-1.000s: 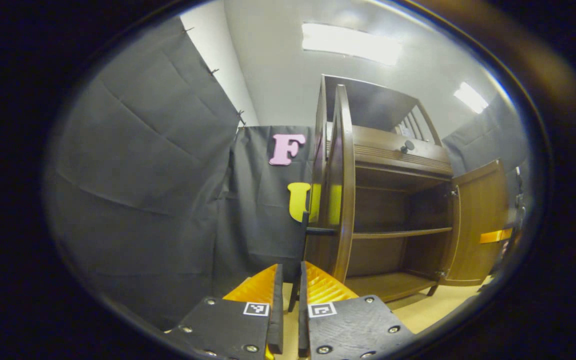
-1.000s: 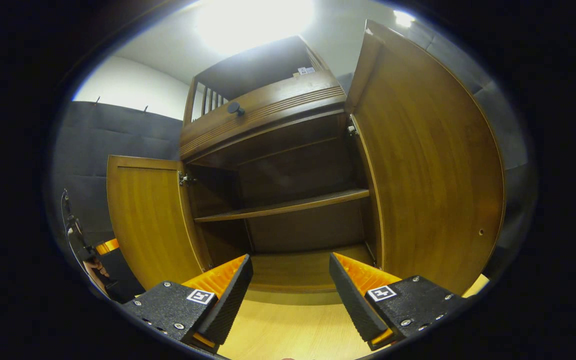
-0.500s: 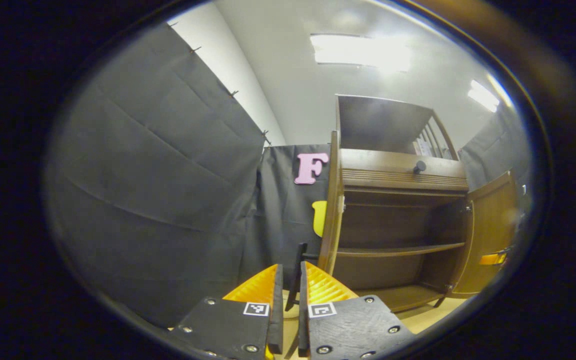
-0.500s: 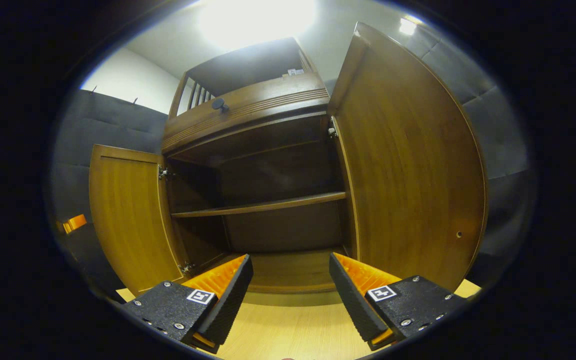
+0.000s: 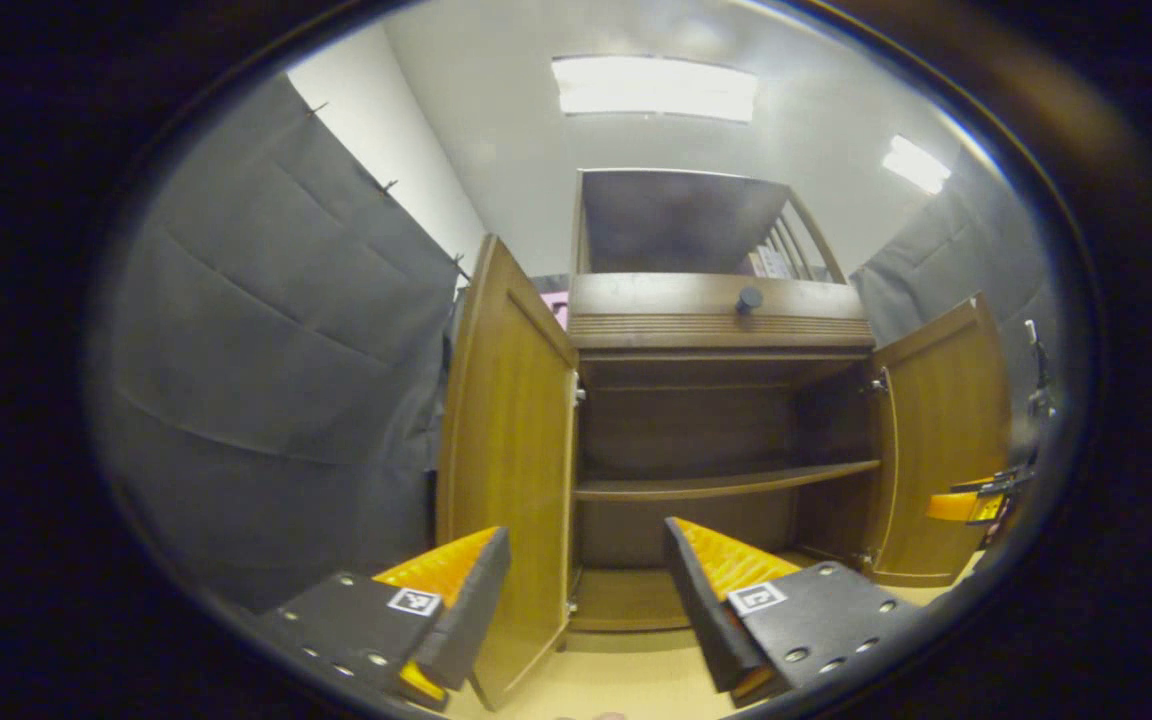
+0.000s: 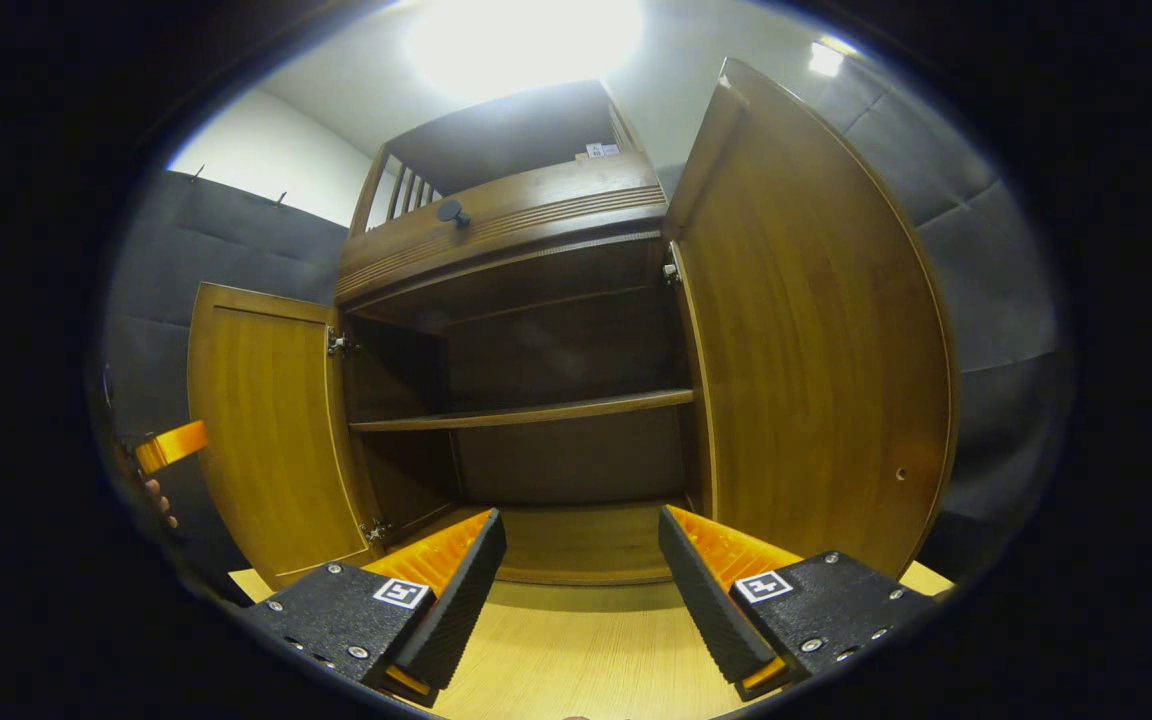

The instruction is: Open the right door of the double-door shoe cabinet with the right hand, and open the left door with the left hand.

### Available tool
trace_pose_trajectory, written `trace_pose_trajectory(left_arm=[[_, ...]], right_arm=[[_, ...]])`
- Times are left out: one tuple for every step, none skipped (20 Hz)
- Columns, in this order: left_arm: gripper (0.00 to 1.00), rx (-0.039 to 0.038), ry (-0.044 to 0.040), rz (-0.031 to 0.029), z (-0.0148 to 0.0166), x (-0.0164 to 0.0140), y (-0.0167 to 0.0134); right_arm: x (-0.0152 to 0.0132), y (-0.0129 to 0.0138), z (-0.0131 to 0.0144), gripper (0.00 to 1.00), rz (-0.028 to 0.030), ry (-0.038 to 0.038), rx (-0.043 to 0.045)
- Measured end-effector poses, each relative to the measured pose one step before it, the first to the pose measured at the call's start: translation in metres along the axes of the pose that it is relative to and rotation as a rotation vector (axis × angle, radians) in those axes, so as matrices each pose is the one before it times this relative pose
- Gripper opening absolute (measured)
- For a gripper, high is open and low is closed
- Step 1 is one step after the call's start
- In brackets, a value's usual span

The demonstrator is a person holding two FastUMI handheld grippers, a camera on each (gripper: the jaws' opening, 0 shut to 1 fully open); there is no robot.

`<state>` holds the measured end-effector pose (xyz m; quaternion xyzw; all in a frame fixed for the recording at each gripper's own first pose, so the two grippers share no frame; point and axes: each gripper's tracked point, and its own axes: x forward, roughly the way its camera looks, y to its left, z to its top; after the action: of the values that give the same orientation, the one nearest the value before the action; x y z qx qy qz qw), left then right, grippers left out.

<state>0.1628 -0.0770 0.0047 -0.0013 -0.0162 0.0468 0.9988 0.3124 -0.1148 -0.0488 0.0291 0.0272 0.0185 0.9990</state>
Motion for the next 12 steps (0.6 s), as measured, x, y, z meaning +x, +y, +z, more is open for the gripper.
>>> trace_pose_trajectory(left_arm=[[1.0, 0.00256, 0.0183, -0.00999, -0.00408, 0.00459, -0.00752], [1.0, 0.00231, 0.00441, -0.00452, -0.00107, 0.00695, -0.00632], [1.0, -0.00263, -0.00505, -0.00266, 0.00185, 0.00998, -0.00218], [1.0, -0.00788, -0.00361, -0.00343, 0.00132, 0.00676, -0.00283], [1.0, -0.0105, -0.00177, -0.00382, -0.00123, 0.00421, -0.0016], [1.0, -0.00823, 0.00371, -0.00238, -0.00042, 0.00601, -0.00204], [1.0, -0.00555, 0.00548, -0.00097, -0.00153, 0.00006, -0.00017], [1.0, -0.00316, 0.00437, -0.00078, -0.00107, 0.00373, -0.00147], [1.0, -0.00019, 0.00245, -0.0022, -0.00077, 0.00188, -0.00124], [1.0, 0.00156, 0.00516, 0.00108, -0.00148, 0.00357, -0.00148], [1.0, 0.00285, 0.00695, -0.00098, -0.00247, 0.00152, -0.00118], [1.0, 0.00215, 0.00745, -0.00106, -0.00212, 0.00327, -0.00171]], right_arm=[[0.0005, -0.00059, -0.00071, 0.91, -0.00125, -0.00043, -0.0061], [0.00098, 0.00061, -0.00091, 0.91, -0.00102, 0.00574, -0.0081], [-0.00039, -0.0008, -0.0004, 0.95, 0.00185, 0.00836, -0.00954], [-0.00037, -0.00086, 0.00005, 0.95, -0.00065, 0.00837, -0.01209], [-0.00227, -0.00262, -0.00064, 0.91, -0.00235, 0.00606, -0.01497], [-0.00064, -0.00082, 0.00163, 0.91, 0.00094, -0.00121, -0.01707], [0.00063, -0.00108, 0.00176, 0.95, 0.00428, -0.00544, -0.01541], [0.00154, 0.00101, 0.0023, 0.95, 0.00651, -0.00502, -0.0122], [0.0016, 0.00096, 0.00132, 0.95, 0.00666, -0.00293, -0.00761], [0.00161, 0.00124, 0.00035, 0.91, 0.00664, -0.00049, -0.00443], [0.00261, 0.00118, 0.00018, 0.95, 0.006, 0.001, -0.00303], [0.00334, 0.00235, -0.00138, 0.95, 0.00702, 0.00441, -0.00267]])
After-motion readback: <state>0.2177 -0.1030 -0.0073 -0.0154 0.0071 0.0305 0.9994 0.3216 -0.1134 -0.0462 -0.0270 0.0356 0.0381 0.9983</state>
